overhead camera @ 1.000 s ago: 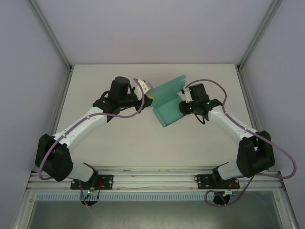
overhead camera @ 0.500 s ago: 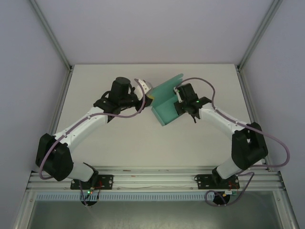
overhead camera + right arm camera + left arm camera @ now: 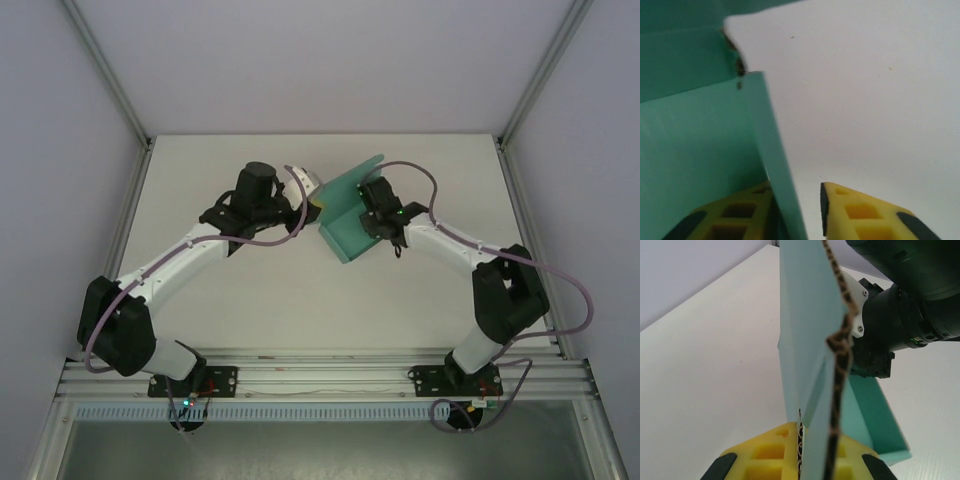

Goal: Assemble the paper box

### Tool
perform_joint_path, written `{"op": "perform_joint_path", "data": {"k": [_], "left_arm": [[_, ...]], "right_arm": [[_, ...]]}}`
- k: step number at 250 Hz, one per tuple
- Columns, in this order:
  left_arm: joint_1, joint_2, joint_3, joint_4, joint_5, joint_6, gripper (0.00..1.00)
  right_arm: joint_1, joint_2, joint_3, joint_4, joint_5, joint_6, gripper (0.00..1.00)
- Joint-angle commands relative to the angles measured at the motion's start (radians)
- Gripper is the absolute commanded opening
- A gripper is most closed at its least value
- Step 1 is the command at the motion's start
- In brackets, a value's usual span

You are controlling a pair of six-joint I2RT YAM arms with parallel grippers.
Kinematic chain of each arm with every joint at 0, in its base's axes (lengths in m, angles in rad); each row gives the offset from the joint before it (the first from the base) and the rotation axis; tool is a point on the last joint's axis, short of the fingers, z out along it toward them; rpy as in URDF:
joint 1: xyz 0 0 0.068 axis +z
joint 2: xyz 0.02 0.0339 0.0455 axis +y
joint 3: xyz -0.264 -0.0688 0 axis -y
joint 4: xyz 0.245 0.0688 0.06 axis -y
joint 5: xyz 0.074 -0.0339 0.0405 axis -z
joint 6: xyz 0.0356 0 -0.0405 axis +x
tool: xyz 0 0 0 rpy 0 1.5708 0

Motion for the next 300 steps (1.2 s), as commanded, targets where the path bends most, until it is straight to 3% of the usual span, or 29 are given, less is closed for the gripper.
{"op": "perform_joint_path", "data": {"k": [1, 28, 84, 155, 205, 222, 255, 300], "left_arm": [[0.006, -0.044, 0.019, 0.001, 0.045, 0.017, 0.00], [0.007, -0.045, 0.004, -0.014, 0.050, 0.034, 0.00], [0.008, -0.052, -0.042, -0.014, 0.033, 0.057, 0.00], [0.016, -0.029, -0.070, -0.066, 0.076, 0.146, 0.00], [0.035, 0.021, -0.076, -0.198, 0.169, 0.376, 0.00], [0.053, 0.044, -0.090, -0.163, 0.187, 0.403, 0.00], [0.104, 0.093, -0.074, -0.183, 0.347, 0.526, 0.00], [0.129, 0.205, -0.015, -0.246, 0.370, 0.654, 0.00]], "right_arm": [[-0.055, -0.060, -0.036, -0.051, -0.036, 0.043, 0.40], [-0.056, -0.154, -0.058, -0.012, -0.185, 0.055, 0.50], [-0.057, -0.347, -0.139, 0.023, -0.447, 0.031, 1.00], [-0.111, -0.516, -0.201, -0.019, -0.388, 0.030, 1.00], [-0.203, -0.479, -0.164, -0.101, -0.465, -0.057, 1.00], [-0.211, -0.455, -0.150, -0.110, -0.533, -0.089, 1.00], [-0.211, -0.424, -0.149, -0.103, -0.675, -0.239, 1.00], [-0.211, -0.364, -0.118, -0.120, -0.687, -0.407, 1.00]]}}
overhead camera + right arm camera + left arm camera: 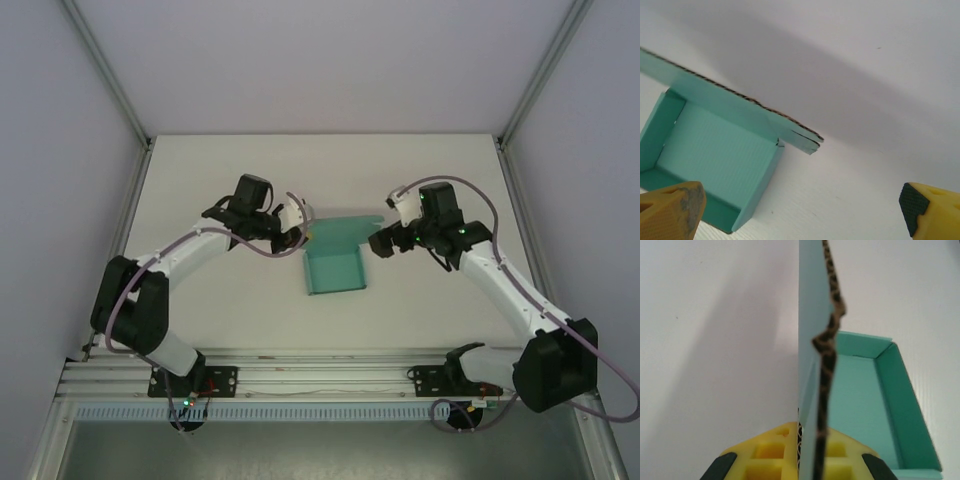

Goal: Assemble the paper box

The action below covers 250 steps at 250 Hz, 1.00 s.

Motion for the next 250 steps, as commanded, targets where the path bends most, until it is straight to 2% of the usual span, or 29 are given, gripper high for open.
{"op": "perform_joint_path", "data": {"k": [1, 55, 101, 138, 155, 168, 204, 228, 250], "left_arm": [[0.009, 0.070, 0.060, -0.090, 0.094, 0.171, 0.00], [0.016, 0.172, 0.169, -0.225, 0.128, 0.268, 0.00], [0.018, 0.188, 0.174, -0.216, 0.123, 0.259, 0.00], [0.017, 0.176, 0.151, -0.175, 0.109, 0.234, 0.00], [0.018, 0.172, 0.144, -0.154, 0.101, 0.214, 0.00], [0.018, 0.173, 0.146, -0.154, 0.103, 0.207, 0.00], [0.018, 0.166, 0.143, -0.133, 0.094, 0.176, 0.01], [0.018, 0.163, 0.141, -0.130, 0.090, 0.164, 0.09], [0.018, 0.164, 0.148, -0.128, 0.072, 0.135, 0.41]], "right_arm": [[-0.002, 0.035, 0.057, -0.029, -0.053, -0.159, 1.00], [-0.003, 0.171, 0.165, -0.131, -0.055, -0.261, 1.00], [-0.004, 0.280, 0.256, -0.316, -0.059, -0.345, 0.90], [-0.004, 0.356, 0.290, -0.361, -0.020, -0.353, 0.58], [-0.004, 0.377, 0.296, -0.348, -0.016, -0.347, 0.53], [-0.005, 0.382, 0.298, -0.328, -0.021, -0.335, 0.43], [-0.003, 0.377, 0.296, -0.303, -0.063, -0.334, 0.27], [-0.004, 0.365, 0.293, -0.304, -0.115, -0.349, 0.14], [-0.003, 0.357, 0.291, -0.311, -0.131, -0.359, 0.08]]}}
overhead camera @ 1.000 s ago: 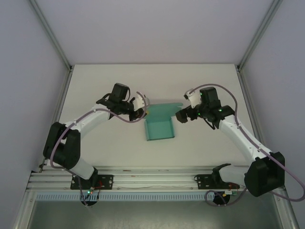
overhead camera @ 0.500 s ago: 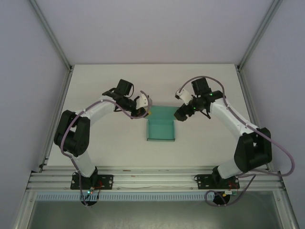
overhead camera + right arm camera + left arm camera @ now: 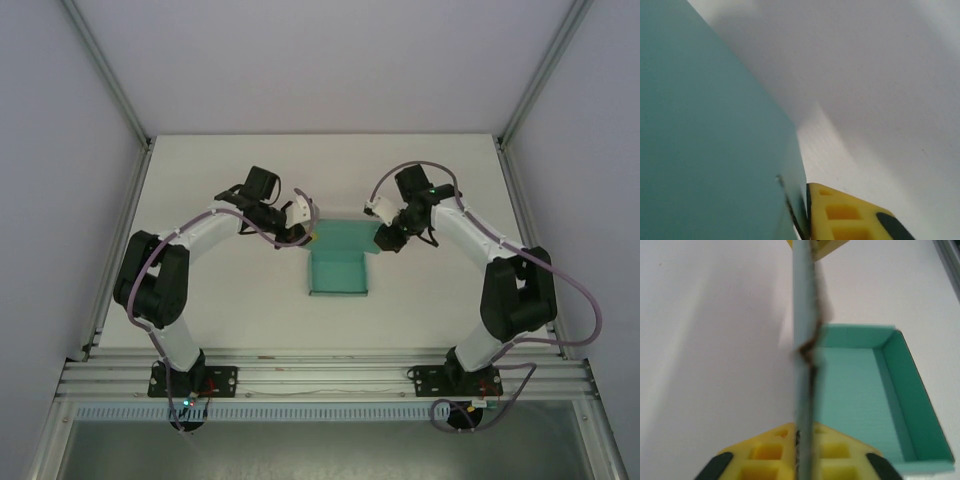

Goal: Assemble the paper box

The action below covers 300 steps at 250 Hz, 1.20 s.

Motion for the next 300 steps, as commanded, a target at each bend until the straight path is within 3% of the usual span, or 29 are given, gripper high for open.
{"op": "perform_joint_path", "data": {"k": [1, 8, 15, 18, 63, 94, 131, 159, 197, 226, 258, 300], "left_arm": [[0.003, -0.005, -0.008, 0.008, -0.027, -0.028, 0.43], [0.002, -0.007, -0.009, 0.018, -0.038, -0.048, 0.57], [0.003, -0.009, -0.009, 0.026, -0.050, -0.066, 0.93], [0.002, -0.010, -0.010, 0.026, -0.054, -0.072, 0.99], [0.003, -0.082, -0.043, 0.017, -0.107, -0.098, 1.00], [0.005, -0.136, -0.072, 0.046, -0.216, -0.134, 1.00], [0.009, -0.089, 0.019, -0.039, -0.289, -0.148, 1.00], [0.009, -0.032, 0.094, -0.110, -0.278, -0.132, 0.82], [0.007, -0.038, 0.093, -0.071, -0.222, -0.106, 0.68], [0.007, -0.050, 0.077, -0.023, -0.217, -0.105, 0.50], [0.007, -0.031, 0.099, -0.028, -0.222, -0.106, 0.47], [0.006, -0.005, 0.126, -0.055, -0.226, -0.113, 0.30]], "right_arm": [[0.001, -0.034, 0.021, -0.011, -0.053, -0.018, 0.08], [0.000, -0.036, 0.015, -0.003, -0.048, -0.018, 0.07], [0.000, -0.040, 0.009, 0.002, -0.044, -0.019, 0.06], [-0.001, -0.042, 0.006, 0.003, -0.041, -0.021, 0.06], [0.000, -0.052, 0.011, -0.038, -0.006, -0.057, 0.06], [0.000, -0.055, 0.019, -0.063, 0.025, -0.095, 0.06], [0.001, -0.032, 0.061, -0.103, 0.042, -0.138, 0.06], [0.008, -0.005, 0.091, -0.120, 0.057, -0.155, 0.06], [0.015, 0.039, 0.139, -0.147, 0.069, -0.177, 0.06], [0.016, 0.070, 0.175, -0.158, 0.087, -0.185, 0.06], [0.017, 0.093, 0.203, -0.178, 0.092, -0.201, 0.06], [0.016, 0.102, 0.217, -0.154, 0.118, -0.178, 0.06]]}}
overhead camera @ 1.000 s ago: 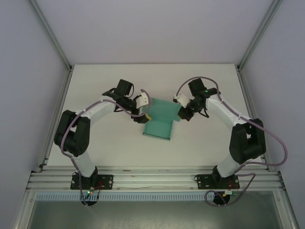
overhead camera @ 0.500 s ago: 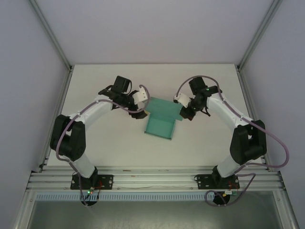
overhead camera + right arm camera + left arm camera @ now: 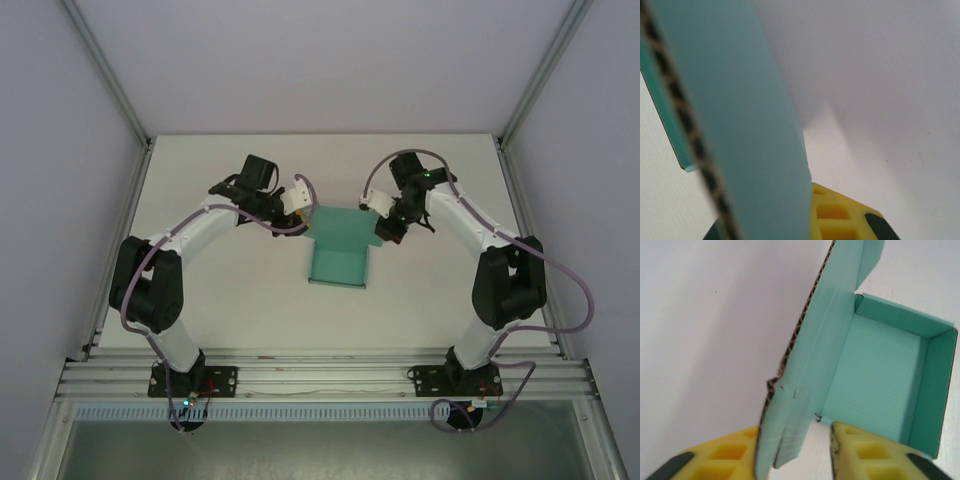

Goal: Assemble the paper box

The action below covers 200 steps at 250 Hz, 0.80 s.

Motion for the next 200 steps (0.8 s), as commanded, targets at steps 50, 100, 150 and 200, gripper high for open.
{"op": "perform_joint_path", "data": {"k": [50, 100, 150, 200], "left_arm": [[-0.005, 0.033, 0.023, 0.007, 0.018, -0.019, 0.25], [-0.015, 0.019, -0.002, 0.106, -0.053, -0.112, 0.00], [-0.067, 0.000, 0.001, 0.196, -0.324, -0.349, 0.00], [-0.149, 0.031, 0.049, 0.224, -0.593, -0.835, 0.00]], "right_arm": [[0.012, -0.006, 0.013, 0.032, 0.024, 0.015, 0.06], [0.018, -0.014, 0.009, 0.061, 0.055, 0.055, 0.06], [0.031, -0.055, -0.017, 0.287, 0.192, 0.452, 0.06], [0.134, -0.074, -0.040, 0.417, 0.339, 0.964, 0.06]]}}
